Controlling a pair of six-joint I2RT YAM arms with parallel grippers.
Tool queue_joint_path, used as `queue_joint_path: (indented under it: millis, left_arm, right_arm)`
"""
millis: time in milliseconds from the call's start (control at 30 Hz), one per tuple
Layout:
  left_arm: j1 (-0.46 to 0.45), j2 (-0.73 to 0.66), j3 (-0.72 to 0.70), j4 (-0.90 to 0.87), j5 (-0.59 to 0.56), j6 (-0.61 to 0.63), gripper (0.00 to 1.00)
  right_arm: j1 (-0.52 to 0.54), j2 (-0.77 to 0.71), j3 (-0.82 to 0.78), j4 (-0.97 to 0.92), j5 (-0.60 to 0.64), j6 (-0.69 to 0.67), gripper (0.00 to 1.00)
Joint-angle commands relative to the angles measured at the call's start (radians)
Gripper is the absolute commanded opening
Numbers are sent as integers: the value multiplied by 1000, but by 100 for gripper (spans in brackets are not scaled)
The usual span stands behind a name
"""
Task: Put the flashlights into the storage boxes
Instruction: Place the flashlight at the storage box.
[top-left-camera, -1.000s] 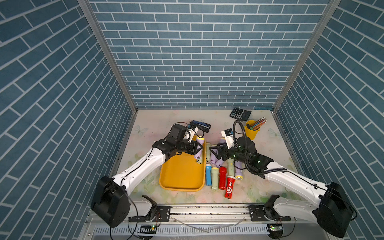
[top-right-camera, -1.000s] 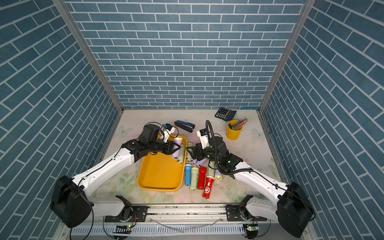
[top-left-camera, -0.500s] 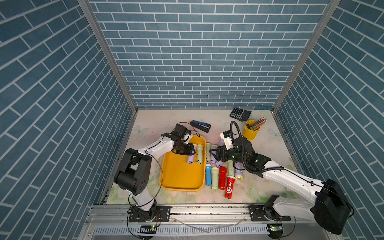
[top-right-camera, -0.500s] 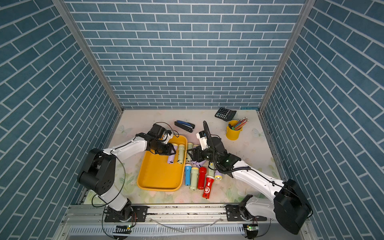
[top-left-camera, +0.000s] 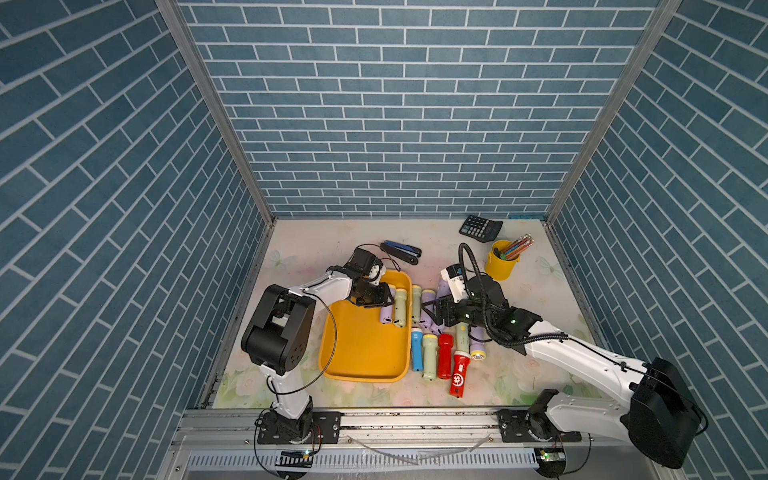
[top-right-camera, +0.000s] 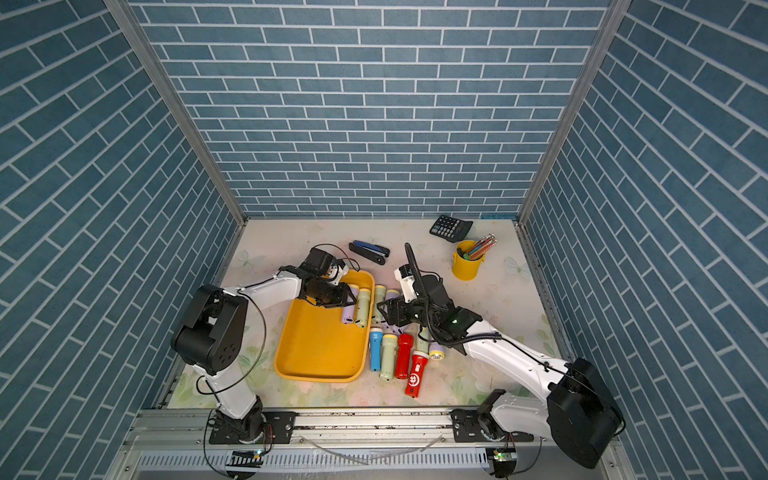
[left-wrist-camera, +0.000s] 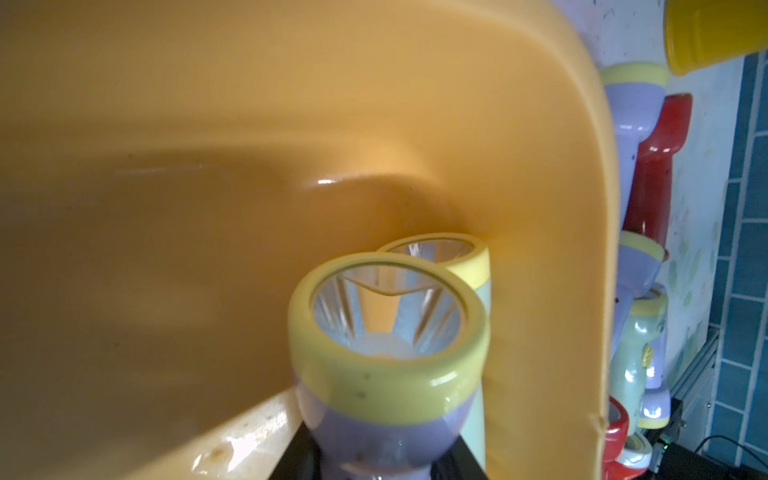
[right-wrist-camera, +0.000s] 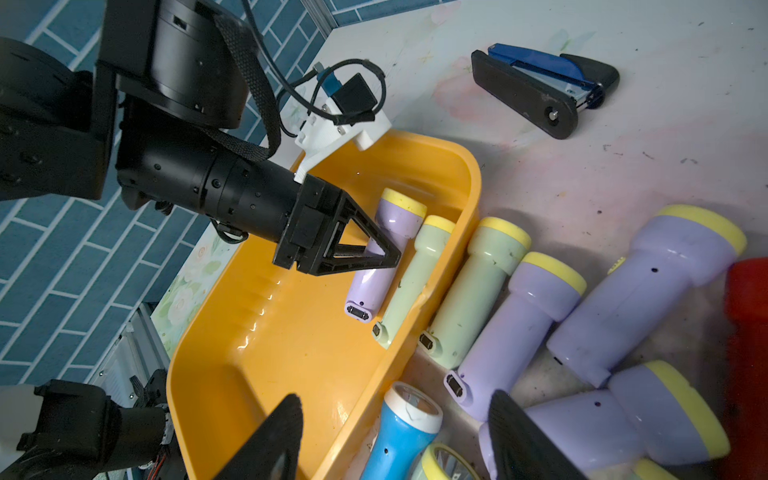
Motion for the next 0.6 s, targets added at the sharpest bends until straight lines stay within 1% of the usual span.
queue_joint_path:
  millis: [0,133,333,567]
  left_arm:
    - [13,15,-25,75,25,-60,41]
    - [17,14,-40,120,50,-98,48]
    - [18,-6,-42,110,54,-90,52]
    - [18,-50,-34,-16,-30,-26,53]
  right_arm:
    - [-8,4,8,-24,28,-2,71]
    - [-10,1,7,-25,28,-2,72]
    - [-11,-2,9,-25,27,-2,72]
    - [-14,-5,9,-34,27,-1,71]
